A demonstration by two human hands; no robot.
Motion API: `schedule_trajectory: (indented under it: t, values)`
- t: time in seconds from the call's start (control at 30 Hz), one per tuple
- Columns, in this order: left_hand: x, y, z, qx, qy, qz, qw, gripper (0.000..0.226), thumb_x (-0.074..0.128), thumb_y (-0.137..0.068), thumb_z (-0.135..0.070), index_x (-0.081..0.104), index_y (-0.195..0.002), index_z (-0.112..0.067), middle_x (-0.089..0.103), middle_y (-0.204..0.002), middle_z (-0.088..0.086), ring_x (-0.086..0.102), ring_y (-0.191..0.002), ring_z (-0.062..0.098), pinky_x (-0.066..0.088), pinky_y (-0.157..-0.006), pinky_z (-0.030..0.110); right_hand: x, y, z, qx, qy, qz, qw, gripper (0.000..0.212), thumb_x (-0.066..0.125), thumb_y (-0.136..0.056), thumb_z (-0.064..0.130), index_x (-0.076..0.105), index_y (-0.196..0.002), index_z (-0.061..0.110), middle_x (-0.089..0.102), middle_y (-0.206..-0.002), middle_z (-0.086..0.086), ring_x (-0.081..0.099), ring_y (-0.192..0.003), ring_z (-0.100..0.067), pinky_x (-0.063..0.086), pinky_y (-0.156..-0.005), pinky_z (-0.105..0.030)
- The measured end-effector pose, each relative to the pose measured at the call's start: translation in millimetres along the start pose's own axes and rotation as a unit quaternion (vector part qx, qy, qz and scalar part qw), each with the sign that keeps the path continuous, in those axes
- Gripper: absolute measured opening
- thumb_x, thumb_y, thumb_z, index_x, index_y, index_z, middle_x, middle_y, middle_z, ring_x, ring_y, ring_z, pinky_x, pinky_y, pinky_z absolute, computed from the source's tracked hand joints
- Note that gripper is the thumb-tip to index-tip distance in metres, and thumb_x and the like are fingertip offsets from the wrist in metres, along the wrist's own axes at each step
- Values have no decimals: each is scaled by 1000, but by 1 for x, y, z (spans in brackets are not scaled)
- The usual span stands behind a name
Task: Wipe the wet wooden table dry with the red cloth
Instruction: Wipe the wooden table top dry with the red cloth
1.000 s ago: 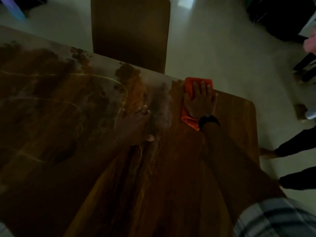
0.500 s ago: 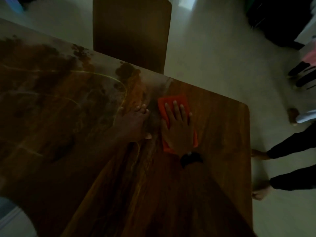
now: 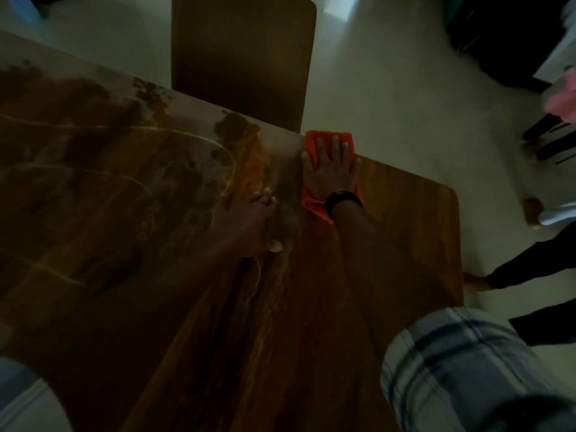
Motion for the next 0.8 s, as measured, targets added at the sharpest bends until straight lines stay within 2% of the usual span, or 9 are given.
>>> schedule_trajectory:
  t: [0.1,0.23,0.37,0.43,0.53,0.63,0.8]
  values:
    - [-2,3,4,-8,-15,-12,1000,96,60,-80,-62,11,-152,-21,-4,-161,-2,2,-148,14,-3,-113,58,0,18,4,-17,12,-7,1000,62,18,-103,54,5,-157,29,-7,-166,-4,-9,-152,-24,-9,-120,-53]
    - [0,12,-1,-13,-21,-42,999,92,56,-81,-64,14,-152,-23,3,-161,-2,3,-148,16,-1,-114,60,12,96,1,-36,20,-19,999,59,21,-104,50,5,-157,30,-5,-166,-3,-7,-152,-24,-8,-121,-51]
    - [-5,56,9,-18,21,-165,986,76,47,-86,-62,23,-150,-28,19,-159,-4,4,-148,21,-2,-115,56,32,189,2,-58,18,-47,997,65,9,-97,58,10,-157,32,5,-165,-2,1,-152,-25,-2,-122,-51]
    - [8,92,25,-25,51,-205,977,74,36,-85,-69,26,-148,-31,22,-158,-6,6,-148,20,0,-117,55,43,233,2,-57,17,-56,997,64,13,-98,57,15,-156,32,9,-165,-2,5,-152,-24,2,-122,-52]
    - [38,130,47,-45,51,-178,982,80,17,-80,-73,23,-149,-32,16,-159,-7,1,-147,15,-5,-115,51,50,256,-1,-52,19,-62,997,61,19,-99,55,19,-156,32,12,-165,-2,7,-152,-24,6,-121,-54]
    - [58,145,58,-40,31,-113,992,89,6,-74,-76,13,-151,-32,6,-160,-9,-2,-147,13,-1,-116,51,48,228,1,-51,27,-39,998,64,11,-98,57,11,-157,33,4,-166,-2,0,-152,-25,1,-121,-55]
    - [67,148,62,-10,4,-35,999,101,1,-65,-87,2,-151,-33,-10,-159,-11,-11,-146,13,-6,-115,57,40,167,9,-4,35,3,999,58,18,-104,51,2,-157,33,-6,-166,-3,-7,-152,-25,-6,-121,-53]
Point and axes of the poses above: each hand's wrist, its own y-axis away from the middle knuckle, its own x-axis out of the palm, z = x × y, the point moved 10 cm from there along -y, towards the middle knuckle
